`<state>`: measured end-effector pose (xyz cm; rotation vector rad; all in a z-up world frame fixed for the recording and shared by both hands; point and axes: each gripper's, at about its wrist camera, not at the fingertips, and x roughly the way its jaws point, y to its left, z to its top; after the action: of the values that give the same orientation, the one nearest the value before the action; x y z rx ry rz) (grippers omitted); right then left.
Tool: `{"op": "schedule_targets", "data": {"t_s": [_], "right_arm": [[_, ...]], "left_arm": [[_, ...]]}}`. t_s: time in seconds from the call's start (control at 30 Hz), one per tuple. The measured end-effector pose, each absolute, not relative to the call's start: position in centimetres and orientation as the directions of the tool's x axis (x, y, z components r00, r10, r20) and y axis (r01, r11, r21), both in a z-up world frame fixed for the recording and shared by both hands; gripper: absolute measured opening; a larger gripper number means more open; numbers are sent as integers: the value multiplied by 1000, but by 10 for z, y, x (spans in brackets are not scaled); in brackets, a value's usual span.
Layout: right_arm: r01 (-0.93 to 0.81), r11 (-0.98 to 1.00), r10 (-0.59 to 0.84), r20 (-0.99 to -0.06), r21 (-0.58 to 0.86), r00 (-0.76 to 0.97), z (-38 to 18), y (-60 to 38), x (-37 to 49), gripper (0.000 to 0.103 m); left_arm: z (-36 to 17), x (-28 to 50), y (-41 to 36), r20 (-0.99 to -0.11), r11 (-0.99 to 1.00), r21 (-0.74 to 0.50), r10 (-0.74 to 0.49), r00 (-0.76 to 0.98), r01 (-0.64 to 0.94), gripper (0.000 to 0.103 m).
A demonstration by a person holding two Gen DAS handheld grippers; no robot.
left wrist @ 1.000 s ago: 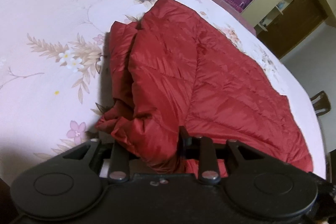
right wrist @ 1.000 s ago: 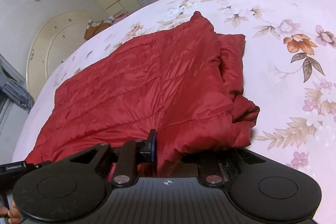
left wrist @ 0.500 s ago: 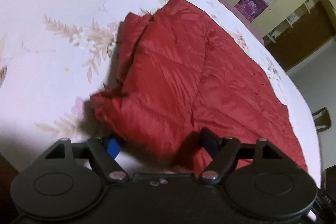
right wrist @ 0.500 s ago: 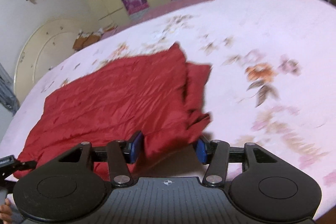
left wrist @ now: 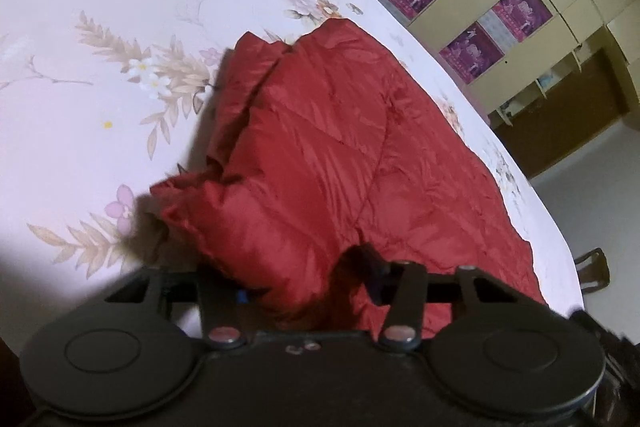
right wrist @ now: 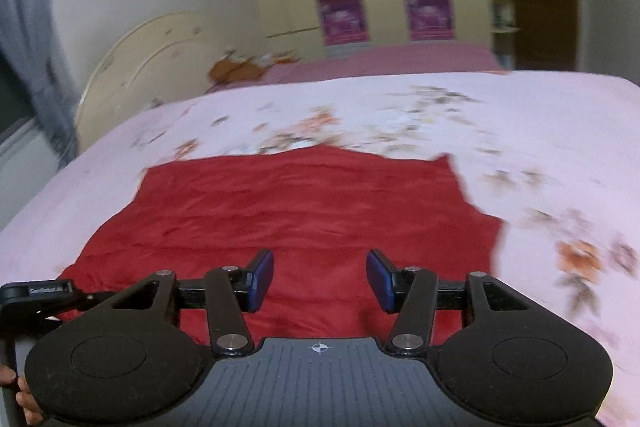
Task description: Fold large clothes
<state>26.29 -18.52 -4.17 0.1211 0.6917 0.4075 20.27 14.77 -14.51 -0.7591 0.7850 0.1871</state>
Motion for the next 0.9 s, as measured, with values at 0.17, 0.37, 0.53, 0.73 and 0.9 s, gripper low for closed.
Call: {"op": "schedule_targets", "data": {"t_s": [0.17,0.37,0.53,0.73,0.9], "right_arm": [[-414,890,439,-614,193,656,-53,-132,297,12],[-446,883,425,-647,144,633,-77,-88,348,11],[-456,883,383,-730,109,566,-116,-63,374,11],[-465,883,352,-738,58,576,-134,-59,375,11],[-478,874,390,-717,90,577,-108,-71,355,11]], "left_arm": [[-142,202,154,-691,734,-547,-126,712,-401,29],[-141,201,155,-694,750,-541,-143,706,-380,28],[-147,205,160,-701,727,-567,-180,690,-387,34],[-151,212,159,-697,732,-567,-182,694,-378,35],[-148,213,159,-698,740,-561,-182,692,-372,31]]}}
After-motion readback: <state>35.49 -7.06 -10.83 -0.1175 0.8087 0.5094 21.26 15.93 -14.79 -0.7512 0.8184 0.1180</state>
